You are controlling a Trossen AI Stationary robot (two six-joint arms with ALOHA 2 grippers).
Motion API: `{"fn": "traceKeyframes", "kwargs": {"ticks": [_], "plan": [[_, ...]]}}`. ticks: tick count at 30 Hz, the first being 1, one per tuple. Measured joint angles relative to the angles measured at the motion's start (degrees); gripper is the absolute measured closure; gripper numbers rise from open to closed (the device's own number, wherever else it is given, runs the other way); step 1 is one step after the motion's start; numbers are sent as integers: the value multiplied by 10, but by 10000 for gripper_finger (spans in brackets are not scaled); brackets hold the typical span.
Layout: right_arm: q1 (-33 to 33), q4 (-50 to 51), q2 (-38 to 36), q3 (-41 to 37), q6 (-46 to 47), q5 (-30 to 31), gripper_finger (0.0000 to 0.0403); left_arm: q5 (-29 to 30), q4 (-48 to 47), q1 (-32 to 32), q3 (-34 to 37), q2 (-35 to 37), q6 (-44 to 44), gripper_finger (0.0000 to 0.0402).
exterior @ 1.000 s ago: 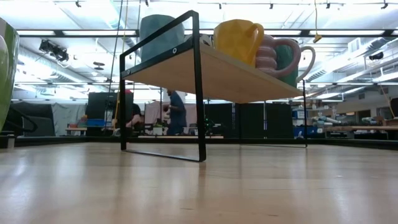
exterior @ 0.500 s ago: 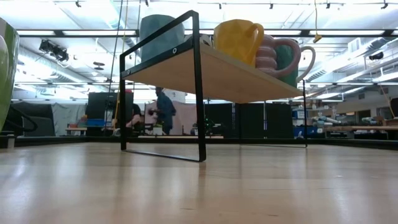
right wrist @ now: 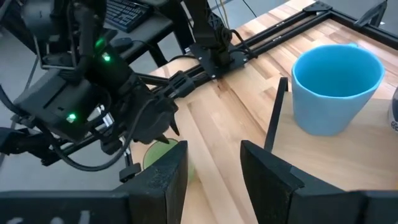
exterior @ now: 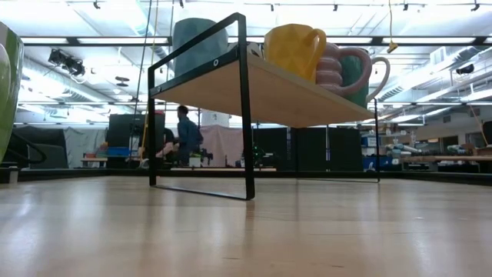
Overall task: Place coffee mugs
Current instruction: Put the green mug on the shelf
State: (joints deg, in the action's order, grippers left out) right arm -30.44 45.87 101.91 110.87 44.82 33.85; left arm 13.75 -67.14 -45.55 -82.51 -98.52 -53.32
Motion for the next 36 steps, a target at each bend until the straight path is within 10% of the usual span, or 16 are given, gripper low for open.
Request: {"fn": "traceKeyframes", "kwargs": {"ticks": [18, 36], "plan": [[0, 0, 0, 0, -4, 0, 250, -84, 128, 41, 105, 16, -1, 221], [0, 42, 0, 0, -35, -69, 250, -57, 234, 109, 114, 16, -2, 381]]}}
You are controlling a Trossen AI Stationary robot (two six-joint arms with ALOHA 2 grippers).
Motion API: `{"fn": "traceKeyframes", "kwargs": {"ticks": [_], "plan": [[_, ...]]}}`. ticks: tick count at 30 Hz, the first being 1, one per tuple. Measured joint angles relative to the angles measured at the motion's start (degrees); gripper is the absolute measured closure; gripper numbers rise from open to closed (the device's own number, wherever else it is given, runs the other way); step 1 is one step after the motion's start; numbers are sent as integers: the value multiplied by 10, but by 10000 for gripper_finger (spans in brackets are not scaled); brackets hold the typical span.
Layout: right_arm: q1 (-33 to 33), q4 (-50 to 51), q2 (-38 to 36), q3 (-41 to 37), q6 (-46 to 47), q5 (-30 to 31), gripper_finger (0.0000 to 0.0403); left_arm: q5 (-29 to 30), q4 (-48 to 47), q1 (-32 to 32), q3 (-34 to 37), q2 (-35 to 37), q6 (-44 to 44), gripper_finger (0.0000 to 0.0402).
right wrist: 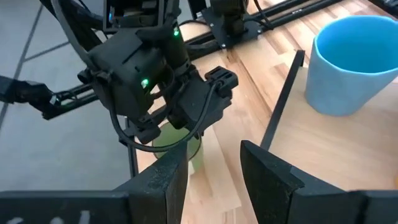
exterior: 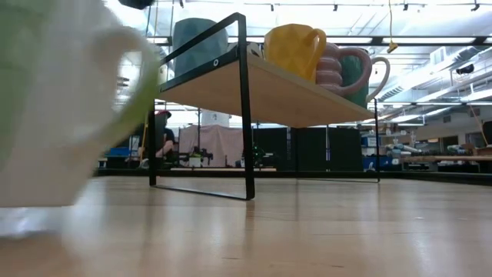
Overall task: Place coffee mugs
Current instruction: Put the green mug on the shelf
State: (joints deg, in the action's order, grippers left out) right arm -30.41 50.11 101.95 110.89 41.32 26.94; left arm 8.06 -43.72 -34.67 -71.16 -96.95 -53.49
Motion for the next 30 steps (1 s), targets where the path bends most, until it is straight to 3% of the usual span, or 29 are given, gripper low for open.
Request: {"fn": "traceKeyframes", "kwargs": {"ticks": [10, 30], "plan": [[6, 61, -7, 0, 3, -44, 250, -21, 23, 37, -20, 0, 8, 379], [5, 237, -60, 0, 23, -13, 250, -43, -25, 103, -230, 0, 102, 377]]}}
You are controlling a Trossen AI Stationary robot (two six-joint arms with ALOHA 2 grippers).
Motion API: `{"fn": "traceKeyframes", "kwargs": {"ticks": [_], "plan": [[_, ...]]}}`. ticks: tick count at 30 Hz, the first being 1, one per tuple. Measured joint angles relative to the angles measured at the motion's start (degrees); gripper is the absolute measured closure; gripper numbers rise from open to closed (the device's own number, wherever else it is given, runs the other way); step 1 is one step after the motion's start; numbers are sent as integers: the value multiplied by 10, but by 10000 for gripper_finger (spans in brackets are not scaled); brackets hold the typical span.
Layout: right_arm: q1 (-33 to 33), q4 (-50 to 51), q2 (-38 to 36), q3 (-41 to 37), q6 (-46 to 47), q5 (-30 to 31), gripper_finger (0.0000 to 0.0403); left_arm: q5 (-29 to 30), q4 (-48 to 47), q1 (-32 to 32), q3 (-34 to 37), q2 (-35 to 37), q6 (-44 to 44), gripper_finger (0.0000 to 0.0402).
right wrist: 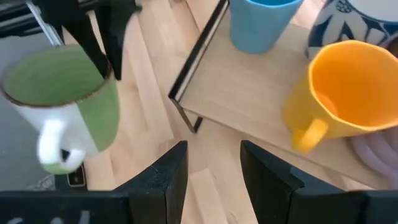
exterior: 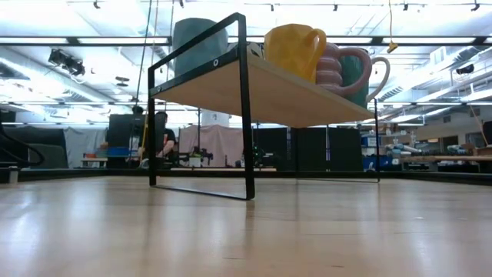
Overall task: Place coffee mugs
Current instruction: Put the green mug on the shelf
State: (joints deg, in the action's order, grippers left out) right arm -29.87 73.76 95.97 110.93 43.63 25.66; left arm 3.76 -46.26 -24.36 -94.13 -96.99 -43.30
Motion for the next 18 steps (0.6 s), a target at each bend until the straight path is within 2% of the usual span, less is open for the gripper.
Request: {"fn": "traceKeyframes", "kwargs": {"ticks": [18], "plan": [[0, 35, -96, 0, 0, 80, 250, -2, -4, 68, -85, 0, 126, 377]]}}
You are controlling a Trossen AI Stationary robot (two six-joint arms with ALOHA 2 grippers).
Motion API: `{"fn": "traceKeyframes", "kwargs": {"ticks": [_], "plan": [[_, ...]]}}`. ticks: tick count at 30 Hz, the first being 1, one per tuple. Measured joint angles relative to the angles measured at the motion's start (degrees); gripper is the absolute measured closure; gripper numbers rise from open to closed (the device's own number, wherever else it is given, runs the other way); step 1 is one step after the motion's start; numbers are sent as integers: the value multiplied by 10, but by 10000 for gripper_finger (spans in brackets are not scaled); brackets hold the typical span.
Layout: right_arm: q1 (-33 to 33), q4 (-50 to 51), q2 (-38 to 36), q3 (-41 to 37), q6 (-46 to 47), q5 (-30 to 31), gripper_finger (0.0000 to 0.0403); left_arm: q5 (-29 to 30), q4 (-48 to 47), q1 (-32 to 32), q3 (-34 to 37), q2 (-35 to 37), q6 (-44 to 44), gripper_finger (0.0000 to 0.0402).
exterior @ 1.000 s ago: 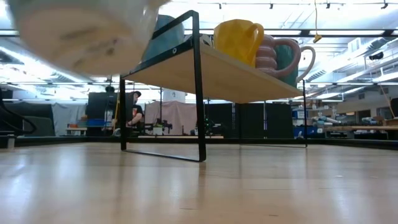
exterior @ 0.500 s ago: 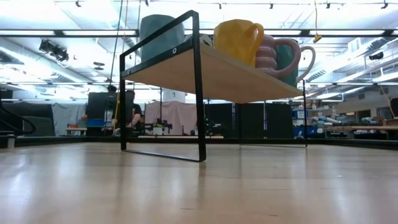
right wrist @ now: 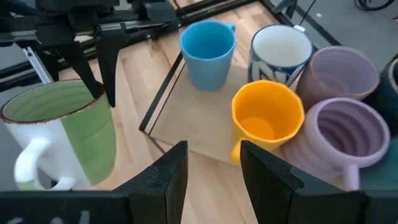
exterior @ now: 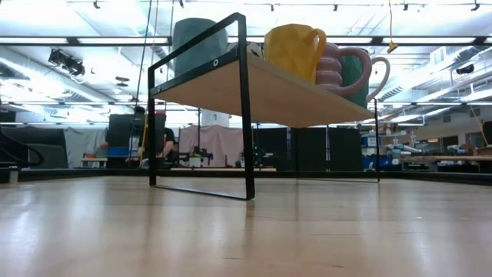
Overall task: Place coffee mugs
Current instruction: Put the green mug on the shelf
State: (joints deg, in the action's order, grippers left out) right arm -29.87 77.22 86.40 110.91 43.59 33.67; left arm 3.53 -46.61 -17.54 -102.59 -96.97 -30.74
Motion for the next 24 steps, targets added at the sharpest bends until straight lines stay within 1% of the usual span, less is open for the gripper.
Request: {"fn": "traceKeyframes", "kwargs": {"ticks": [4, 7, 12, 15, 19, 24], "plan": [[0, 2, -6, 0, -12, 20, 250, 8, -20, 15, -24, 0, 44, 377], [0, 4, -7, 0, -16, 41, 250, 18, -46, 26, -45, 0, 55, 377], [0, 9, -8, 0, -28, 47, 250, 19, -118, 49, -98, 0, 56, 377], [0, 10, -8, 0, -29, 57, 250, 36, -135, 62, -130, 0, 61, 377], [0, 10, -8, 0, -29, 58, 250, 39, -148, 77, -163, -2, 83, 377], [0, 10, -8, 0, -27, 59, 250, 39, -194, 89, -169, -7, 123, 377]]}}
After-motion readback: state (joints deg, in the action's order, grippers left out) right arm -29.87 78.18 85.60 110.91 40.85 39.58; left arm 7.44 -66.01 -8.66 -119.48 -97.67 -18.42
